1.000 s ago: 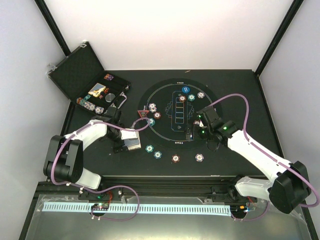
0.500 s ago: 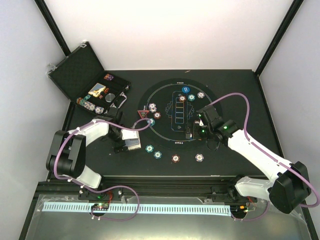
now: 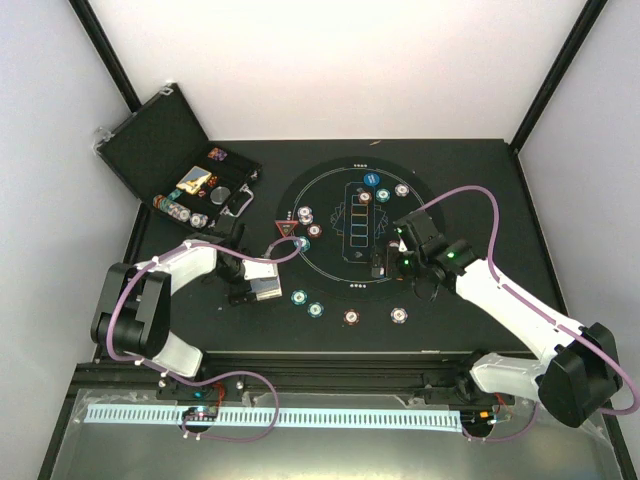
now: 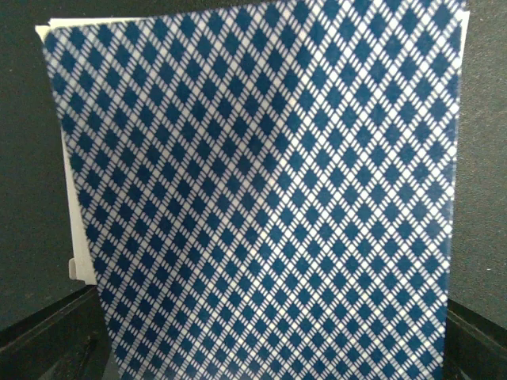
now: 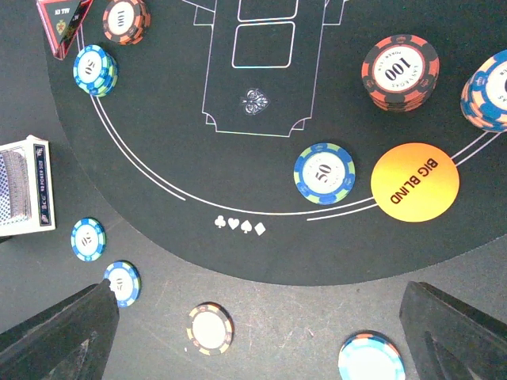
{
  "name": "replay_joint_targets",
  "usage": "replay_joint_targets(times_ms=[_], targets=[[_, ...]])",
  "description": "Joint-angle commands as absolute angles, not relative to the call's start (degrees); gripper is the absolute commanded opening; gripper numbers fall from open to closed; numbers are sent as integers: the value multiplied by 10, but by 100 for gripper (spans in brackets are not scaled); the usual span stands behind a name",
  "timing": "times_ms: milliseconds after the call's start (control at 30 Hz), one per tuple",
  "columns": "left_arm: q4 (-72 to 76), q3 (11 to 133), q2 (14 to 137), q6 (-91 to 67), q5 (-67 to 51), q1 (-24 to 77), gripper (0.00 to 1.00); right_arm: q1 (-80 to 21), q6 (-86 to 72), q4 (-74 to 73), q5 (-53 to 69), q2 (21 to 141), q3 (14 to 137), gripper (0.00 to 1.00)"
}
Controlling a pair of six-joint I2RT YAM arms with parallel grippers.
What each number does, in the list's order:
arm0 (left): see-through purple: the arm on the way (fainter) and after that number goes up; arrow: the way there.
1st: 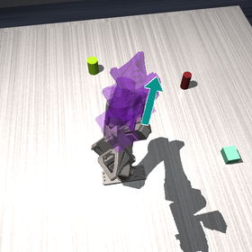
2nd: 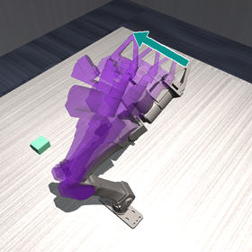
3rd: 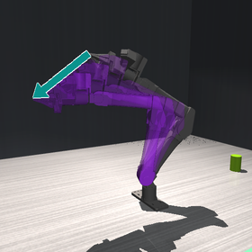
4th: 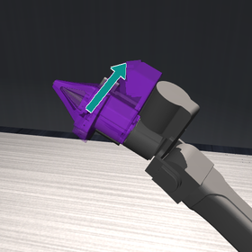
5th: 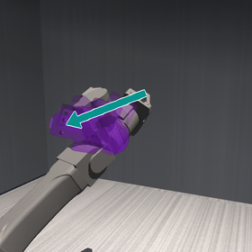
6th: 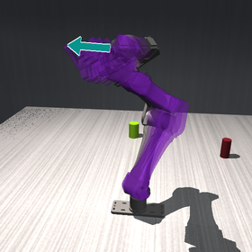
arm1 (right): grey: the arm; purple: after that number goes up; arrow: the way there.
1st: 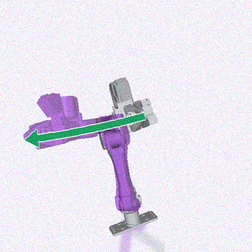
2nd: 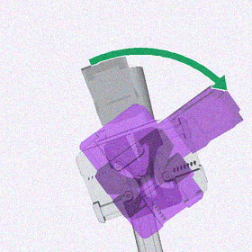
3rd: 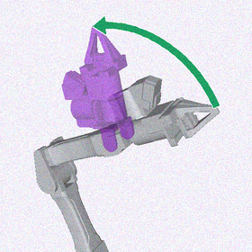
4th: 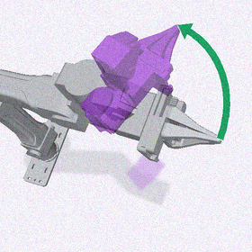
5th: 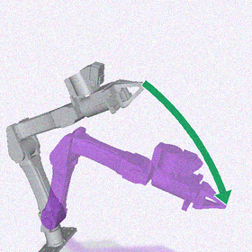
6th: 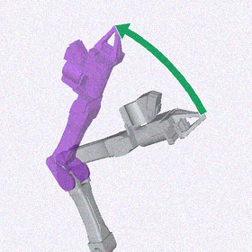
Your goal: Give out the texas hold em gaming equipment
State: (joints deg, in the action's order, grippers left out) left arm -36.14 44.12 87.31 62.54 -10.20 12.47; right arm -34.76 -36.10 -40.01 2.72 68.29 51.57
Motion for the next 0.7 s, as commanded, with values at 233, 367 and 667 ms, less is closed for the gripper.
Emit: replay_joint_targets(times_ms=[233,367,667], targets=[[-314,414,881,647,-88,127,90,-353,-363,-383,56,683,512,100],[-305,409,878,651,-81,127,86,-354,-363,-377,66,685,509,100],[-302,407,870,649,-77,127,65,-364,-367,-371,69,692,508,100]])
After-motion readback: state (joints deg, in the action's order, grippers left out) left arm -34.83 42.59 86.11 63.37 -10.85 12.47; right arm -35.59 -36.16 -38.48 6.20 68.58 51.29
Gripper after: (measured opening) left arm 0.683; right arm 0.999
